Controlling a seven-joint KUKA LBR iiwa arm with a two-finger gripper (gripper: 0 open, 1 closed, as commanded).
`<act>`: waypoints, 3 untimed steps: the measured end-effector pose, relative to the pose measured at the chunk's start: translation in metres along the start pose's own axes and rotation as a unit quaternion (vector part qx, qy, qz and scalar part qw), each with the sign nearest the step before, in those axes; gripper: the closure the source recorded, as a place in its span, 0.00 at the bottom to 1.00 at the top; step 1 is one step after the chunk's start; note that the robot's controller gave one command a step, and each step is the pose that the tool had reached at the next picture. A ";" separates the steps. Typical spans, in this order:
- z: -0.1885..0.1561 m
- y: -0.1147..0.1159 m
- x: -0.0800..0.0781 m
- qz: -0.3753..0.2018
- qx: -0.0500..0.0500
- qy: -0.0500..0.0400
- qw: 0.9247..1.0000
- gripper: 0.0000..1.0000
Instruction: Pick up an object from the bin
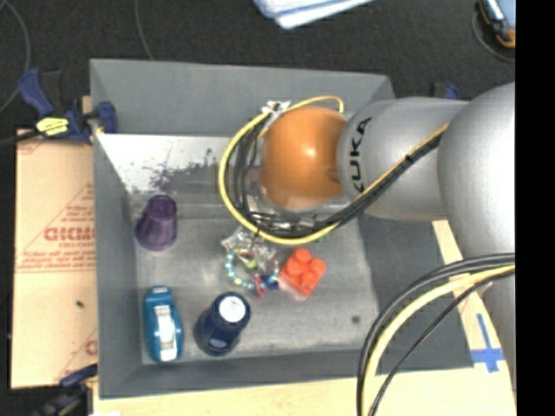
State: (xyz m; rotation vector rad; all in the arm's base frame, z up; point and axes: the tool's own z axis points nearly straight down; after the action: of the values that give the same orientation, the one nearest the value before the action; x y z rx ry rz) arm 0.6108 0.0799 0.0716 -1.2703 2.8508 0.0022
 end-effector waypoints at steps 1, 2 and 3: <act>0.000 0.000 0.000 0.000 0.000 0.000 1.000 1.00; 0.000 0.000 0.000 0.001 -0.001 0.001 1.000 1.00; 0.000 0.000 0.000 0.002 -0.001 0.001 1.000 1.00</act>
Offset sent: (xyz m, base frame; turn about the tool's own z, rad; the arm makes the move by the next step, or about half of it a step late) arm 0.0000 0.0000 0.0000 0.0000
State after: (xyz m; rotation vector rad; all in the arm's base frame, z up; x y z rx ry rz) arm 0.6106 0.0798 0.0715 -1.2661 2.8550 0.0031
